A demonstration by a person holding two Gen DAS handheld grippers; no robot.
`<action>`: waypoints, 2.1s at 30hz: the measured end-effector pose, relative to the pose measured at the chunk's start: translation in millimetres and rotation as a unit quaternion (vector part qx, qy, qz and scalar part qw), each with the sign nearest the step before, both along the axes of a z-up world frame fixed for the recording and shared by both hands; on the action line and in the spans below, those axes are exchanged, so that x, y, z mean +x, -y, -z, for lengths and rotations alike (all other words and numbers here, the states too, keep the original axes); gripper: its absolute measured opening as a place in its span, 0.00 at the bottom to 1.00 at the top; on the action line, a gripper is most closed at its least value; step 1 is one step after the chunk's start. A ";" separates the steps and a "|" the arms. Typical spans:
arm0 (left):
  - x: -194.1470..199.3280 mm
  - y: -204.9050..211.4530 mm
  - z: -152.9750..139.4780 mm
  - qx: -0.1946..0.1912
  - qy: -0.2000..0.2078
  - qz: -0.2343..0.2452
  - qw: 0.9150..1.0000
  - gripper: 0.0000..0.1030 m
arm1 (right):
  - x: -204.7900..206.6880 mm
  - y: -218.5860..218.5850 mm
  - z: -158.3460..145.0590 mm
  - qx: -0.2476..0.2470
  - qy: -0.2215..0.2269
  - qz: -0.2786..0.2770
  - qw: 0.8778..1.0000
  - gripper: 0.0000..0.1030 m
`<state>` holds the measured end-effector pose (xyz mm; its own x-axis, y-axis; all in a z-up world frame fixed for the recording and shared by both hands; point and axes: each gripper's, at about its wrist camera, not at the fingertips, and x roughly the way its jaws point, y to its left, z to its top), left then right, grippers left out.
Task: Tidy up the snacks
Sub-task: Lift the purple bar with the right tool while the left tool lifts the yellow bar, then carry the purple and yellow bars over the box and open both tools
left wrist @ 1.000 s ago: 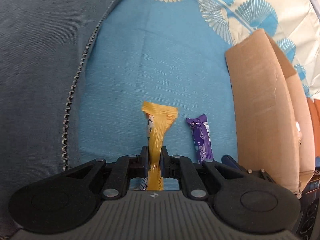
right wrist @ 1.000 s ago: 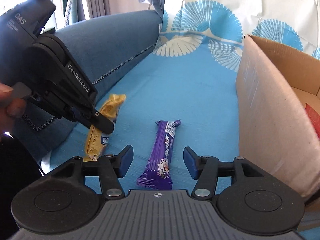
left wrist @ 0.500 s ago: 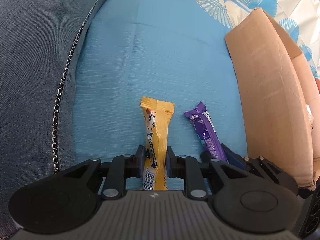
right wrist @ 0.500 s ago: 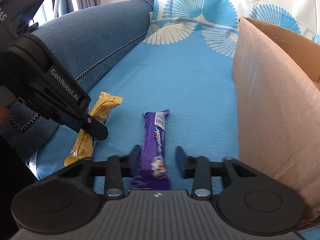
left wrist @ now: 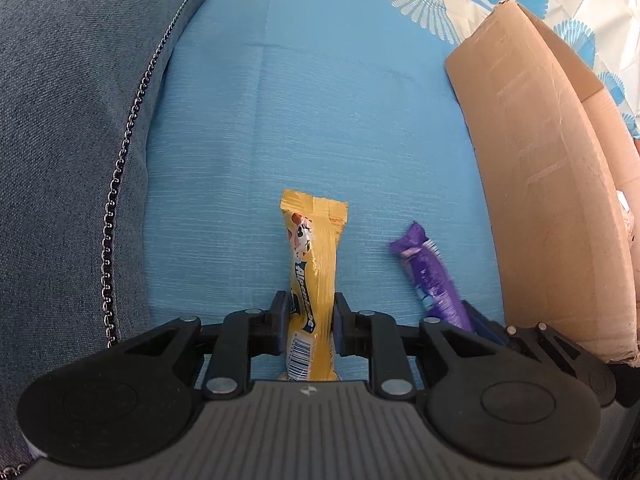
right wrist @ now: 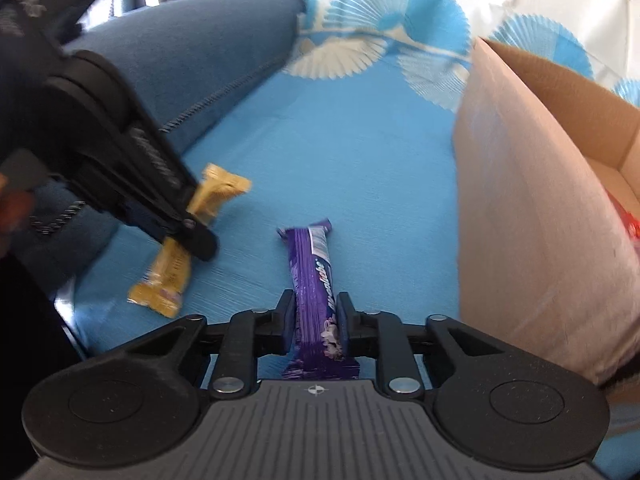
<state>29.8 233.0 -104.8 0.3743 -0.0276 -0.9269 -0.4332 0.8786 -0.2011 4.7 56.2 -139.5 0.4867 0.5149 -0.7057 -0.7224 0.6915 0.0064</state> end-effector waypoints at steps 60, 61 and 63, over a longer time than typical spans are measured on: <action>-2.3 29.0 -3.6 0.067 0.006 0.026 0.997 0.09 | -6.6 15.6 -11.1 0.026 0.027 -0.013 0.999 0.18; -3.6 29.3 -4.7 0.069 0.008 0.026 0.997 0.09 | -8.1 16.8 -14.6 0.029 0.033 -0.014 0.999 0.18; -7.0 29.6 -7.6 0.072 0.014 0.026 0.997 0.09 | -11.5 20.9 -21.2 0.036 0.042 -0.013 0.998 0.18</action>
<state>22.8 203.4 -97.3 0.4023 0.0857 -0.9115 -0.3821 0.9205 -0.0821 -6.8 35.3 -118.3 0.5281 0.5758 -0.6242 -0.7401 0.6725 -0.0057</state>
